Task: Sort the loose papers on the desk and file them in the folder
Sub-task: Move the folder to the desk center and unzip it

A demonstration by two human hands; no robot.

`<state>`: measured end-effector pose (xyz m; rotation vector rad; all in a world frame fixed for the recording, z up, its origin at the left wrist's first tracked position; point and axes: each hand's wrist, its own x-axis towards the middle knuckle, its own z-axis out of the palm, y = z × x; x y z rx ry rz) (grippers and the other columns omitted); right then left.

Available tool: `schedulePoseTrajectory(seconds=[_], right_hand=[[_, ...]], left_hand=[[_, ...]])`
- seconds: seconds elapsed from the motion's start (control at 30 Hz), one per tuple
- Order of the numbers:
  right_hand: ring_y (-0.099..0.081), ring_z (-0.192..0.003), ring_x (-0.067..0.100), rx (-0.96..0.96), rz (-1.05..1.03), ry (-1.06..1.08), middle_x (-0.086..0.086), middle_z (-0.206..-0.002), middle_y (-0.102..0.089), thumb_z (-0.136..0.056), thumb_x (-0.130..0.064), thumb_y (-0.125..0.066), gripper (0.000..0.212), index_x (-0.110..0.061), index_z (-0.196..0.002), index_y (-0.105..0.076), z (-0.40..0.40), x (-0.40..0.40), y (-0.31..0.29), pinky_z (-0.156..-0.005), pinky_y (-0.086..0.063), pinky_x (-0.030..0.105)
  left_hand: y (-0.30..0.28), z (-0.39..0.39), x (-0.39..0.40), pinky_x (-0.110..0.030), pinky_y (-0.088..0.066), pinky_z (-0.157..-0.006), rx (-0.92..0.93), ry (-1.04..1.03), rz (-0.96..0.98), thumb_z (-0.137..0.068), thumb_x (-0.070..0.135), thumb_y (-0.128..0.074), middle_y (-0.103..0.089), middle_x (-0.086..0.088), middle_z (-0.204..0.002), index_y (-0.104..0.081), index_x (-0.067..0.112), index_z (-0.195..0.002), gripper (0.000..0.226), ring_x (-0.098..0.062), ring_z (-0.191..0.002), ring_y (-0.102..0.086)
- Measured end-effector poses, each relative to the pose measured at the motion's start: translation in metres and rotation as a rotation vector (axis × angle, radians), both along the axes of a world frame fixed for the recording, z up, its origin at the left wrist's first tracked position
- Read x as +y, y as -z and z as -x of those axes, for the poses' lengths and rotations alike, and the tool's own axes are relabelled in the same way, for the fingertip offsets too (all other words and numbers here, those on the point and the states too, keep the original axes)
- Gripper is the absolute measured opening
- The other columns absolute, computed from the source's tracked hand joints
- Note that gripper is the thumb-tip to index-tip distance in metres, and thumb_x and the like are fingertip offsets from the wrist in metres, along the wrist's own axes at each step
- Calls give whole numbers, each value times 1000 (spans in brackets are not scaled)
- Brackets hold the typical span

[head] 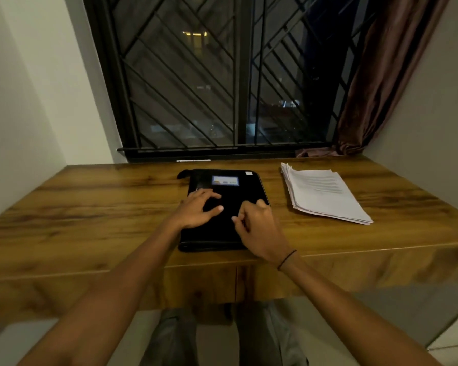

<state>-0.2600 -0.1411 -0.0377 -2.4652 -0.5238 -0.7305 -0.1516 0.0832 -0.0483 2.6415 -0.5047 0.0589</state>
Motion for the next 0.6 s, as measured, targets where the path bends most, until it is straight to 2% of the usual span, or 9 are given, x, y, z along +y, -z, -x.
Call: schedulePoseTrajectory(seconds=[0.1,0.2,0.27,0.43,0.6], right_hand=[[-45,-75,15,-172,117,17,-4,-76,-52,-96,-39,-63,25,-21,-82,-53,26,35,20,-66,-42,33],[-53,-80,19,-261,218,79,-2,-70,-61,-99,-47,-56,35,-20,-77,-60,37,60,46,-74,-46,37],[-56,-81,19,-296,240,119,-3,-70,-64,-99,-48,-57,37,-20,-76,-65,42,73,60,-73,-47,36],[-64,-77,19,-288,116,225,-4,-70,-67,-95,-36,-66,27,-21,-74,-70,49,103,68,-65,-51,33],[-66,-78,17,-198,-2,286,-6,-76,-71,-94,-31,-69,17,-24,-79,-73,56,122,72,-72,-48,36]], left_hand=[[5,-2,2,-51,-38,-116,3,-26,159,-80,79,-52,-45,8,-152,-54,47,-132,61,-20,-146,-36],[6,-3,2,-51,-38,-116,11,-26,197,-85,69,-59,-46,6,-152,-57,43,-131,52,-21,-146,-36],[7,-3,2,-50,-38,-116,13,-20,207,-89,63,-62,-47,5,-151,-58,41,-131,47,-22,-146,-37],[11,-5,-1,-49,-37,-117,2,-37,232,-92,56,-65,-48,5,-150,-58,37,-132,45,-22,-147,-34],[14,-5,0,-50,-36,-117,8,-33,238,-92,59,-63,-46,5,-152,-56,39,-133,46,-22,-149,-32]])
